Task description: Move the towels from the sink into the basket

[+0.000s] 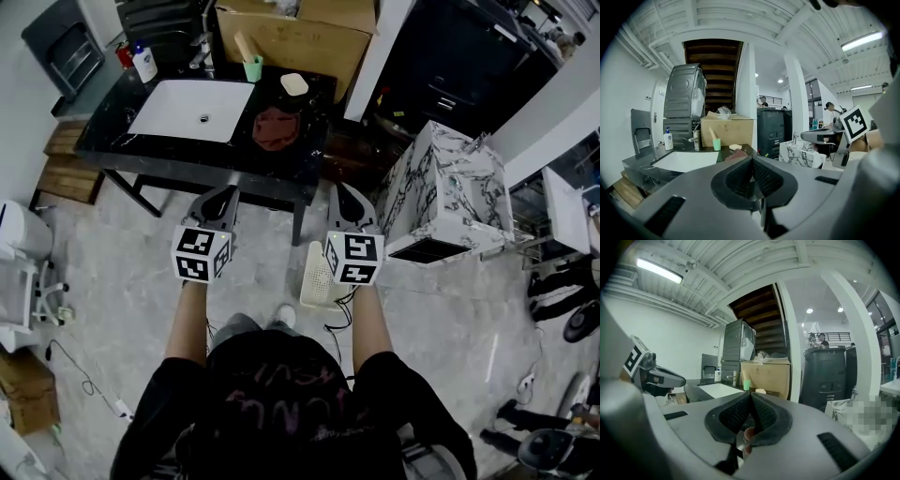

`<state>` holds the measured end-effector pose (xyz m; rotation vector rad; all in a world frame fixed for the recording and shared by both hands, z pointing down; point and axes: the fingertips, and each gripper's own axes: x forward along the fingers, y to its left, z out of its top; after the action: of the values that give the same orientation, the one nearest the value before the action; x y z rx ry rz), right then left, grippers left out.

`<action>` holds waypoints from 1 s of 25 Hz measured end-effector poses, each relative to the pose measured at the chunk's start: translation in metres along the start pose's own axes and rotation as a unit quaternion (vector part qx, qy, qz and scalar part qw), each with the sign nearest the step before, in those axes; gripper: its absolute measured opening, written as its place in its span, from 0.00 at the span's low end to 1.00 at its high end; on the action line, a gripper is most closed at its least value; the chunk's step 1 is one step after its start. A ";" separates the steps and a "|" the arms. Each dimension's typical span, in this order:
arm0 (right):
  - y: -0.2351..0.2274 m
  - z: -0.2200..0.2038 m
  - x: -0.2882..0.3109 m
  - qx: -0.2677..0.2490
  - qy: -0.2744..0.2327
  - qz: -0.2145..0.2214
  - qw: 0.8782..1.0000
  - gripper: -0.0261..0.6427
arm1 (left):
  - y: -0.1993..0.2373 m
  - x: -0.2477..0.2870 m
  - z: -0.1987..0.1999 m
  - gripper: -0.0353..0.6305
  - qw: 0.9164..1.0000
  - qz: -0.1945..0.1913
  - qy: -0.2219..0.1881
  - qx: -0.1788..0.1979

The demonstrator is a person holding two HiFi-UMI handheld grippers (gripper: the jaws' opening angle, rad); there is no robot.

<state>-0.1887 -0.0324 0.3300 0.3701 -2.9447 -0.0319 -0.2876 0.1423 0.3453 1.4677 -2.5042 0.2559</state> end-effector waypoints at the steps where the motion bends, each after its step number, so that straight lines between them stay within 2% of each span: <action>1: -0.001 0.000 0.003 0.000 0.001 0.001 1.000 0.06 | 0.001 0.003 0.002 0.08 1.000 0.000 0.000 0.000; 14: -0.019 0.006 0.065 -0.001 0.006 -0.010 1.000 0.06 | 0.031 0.073 0.024 0.08 1.000 -0.026 -0.004 0.013; 25: -0.039 -0.002 0.145 0.008 0.024 -0.037 0.999 0.06 | 0.074 0.166 0.018 0.08 0.998 -0.062 0.026 0.015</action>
<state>-0.3172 -0.1064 0.3546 0.4748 -2.8838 -0.0088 -0.4328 0.0346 0.3723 1.6000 -2.3667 0.3057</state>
